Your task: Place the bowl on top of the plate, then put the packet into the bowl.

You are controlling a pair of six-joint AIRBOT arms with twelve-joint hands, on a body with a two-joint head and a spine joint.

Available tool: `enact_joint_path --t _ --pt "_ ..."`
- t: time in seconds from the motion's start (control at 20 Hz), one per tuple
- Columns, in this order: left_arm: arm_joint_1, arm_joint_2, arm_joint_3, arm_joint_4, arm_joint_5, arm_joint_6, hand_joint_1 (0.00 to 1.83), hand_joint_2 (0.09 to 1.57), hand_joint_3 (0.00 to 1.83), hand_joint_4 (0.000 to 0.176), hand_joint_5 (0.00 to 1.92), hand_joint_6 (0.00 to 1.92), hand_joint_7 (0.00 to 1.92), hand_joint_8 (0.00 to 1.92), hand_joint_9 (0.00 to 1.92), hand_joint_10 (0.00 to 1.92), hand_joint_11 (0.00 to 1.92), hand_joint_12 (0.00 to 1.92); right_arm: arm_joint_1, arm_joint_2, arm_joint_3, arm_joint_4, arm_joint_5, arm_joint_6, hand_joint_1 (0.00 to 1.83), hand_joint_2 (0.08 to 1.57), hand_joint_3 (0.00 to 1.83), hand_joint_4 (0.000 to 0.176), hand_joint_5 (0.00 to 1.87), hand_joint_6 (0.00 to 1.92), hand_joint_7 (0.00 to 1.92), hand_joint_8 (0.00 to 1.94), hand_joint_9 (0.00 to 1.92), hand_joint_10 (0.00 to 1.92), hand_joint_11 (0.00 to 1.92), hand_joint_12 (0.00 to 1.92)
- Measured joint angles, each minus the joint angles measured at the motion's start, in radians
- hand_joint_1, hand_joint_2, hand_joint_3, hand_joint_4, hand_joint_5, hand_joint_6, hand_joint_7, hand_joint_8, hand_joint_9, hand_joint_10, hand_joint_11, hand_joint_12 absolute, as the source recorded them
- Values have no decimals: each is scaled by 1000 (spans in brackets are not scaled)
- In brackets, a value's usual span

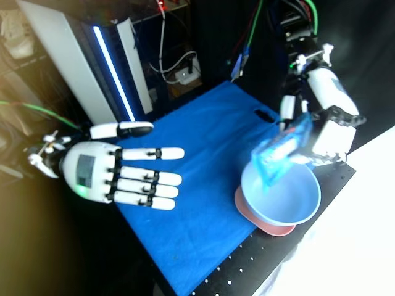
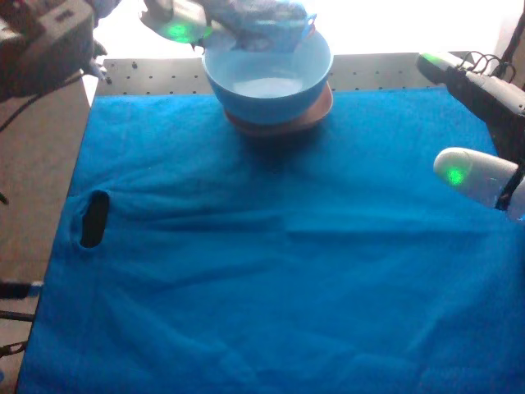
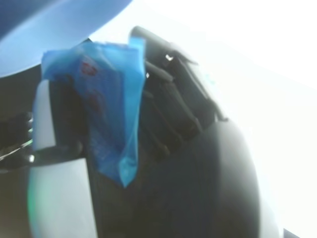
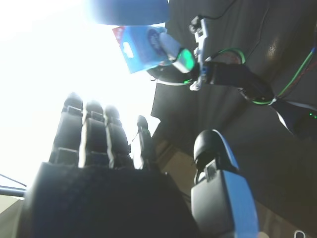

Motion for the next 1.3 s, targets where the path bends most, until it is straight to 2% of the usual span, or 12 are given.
enact_joint_path --t 0.05,0.1,0.2,0.5,0.65,0.9,1.0,1.05,1.1,1.15,1.2,1.3 --pt "0 -10 8 0 2 0 1129 1043 0 0 812 377 803 548 788 537 546 1139 0 0 0 0 1 0 0 1190 0 176 0 0 0 0 0 0 0 0" --pt "0 -21 12 6 17 0 1090 1009 1 0 802 106 782 261 729 387 423 1120 -1 -1 0 0 3 0 0 1193 0 176 0 0 0 0 0 0 0 0" --pt "1 -30 13 10 32 -2 991 981 0 49 666 3 677 26 597 145 186 1149 0 -2 0 0 5 0 0 1198 2 176 0 0 0 0 0 0 0 0" --pt "24 -13 -3 1 19 -1 910 1007 6 62 533 0 554 0 528 26 5 1129 -5 -3 0 5 11 -1 15 1221 7 176 0 0 0 0 0 0 0 0" --pt "53 31 -63 -4 -58 -2 835 976 0 124 400 0 397 0 367 0 0 725 -8 -4 0 6 14 0 4 1223 5 176 0 0 0 0 0 0 0 0" --pt "172 166 -198 -82 -220 32 706 959 0 141 225 0 194 0 162 0 0 243 -15 6 -3 6 7 2 40 1196 0 176 0 0 0 0 0 0 0 0" --pt "230 236 -261 -119 -280 60 742 943 0 136 228 1 161 0 120 0 0 181 -16 18 -7 7 -5 1 69 1197 0 168 0 0 0 0 0 0 0 0" --pt "266 271 -289 -137 -325 62 771 912 11 146 238 0 177 0 139 0 0 307 -24 27 -12 8 -6 1 77 1171 0 129 0 0 0 0 0 0 0 0" --pt "297 295 -312 -155 -358 65 779 907 8 149 240 0 181 0 144 0 0 350 -45 39 -19 14 8 0 79 1166 0 120 0 0 0 0 0 0 0 0" --pt "329 316 -336 -169 -394 64 795 917 8 131 210 4 155 4 79 12 0 159 -80 56 -39 37 31 0 114 1158 0 165 0 0 0 0 0 0 0 0" --pt "349 329 -354 -177 -416 66 795 918 5 146 195 2 133 4 41 4 0 31 -107 70 -55 58 50 0 108 1184 1 174 0 0 0 0 0 0 0 0" --pt "433 374 -430 -199 -507 67 780 899 0 154 178 0 89 2 1 0 0 0 -178 115 -95 113 129 0 126 1203 6 176 0 0 0 0 0 0 0 0"
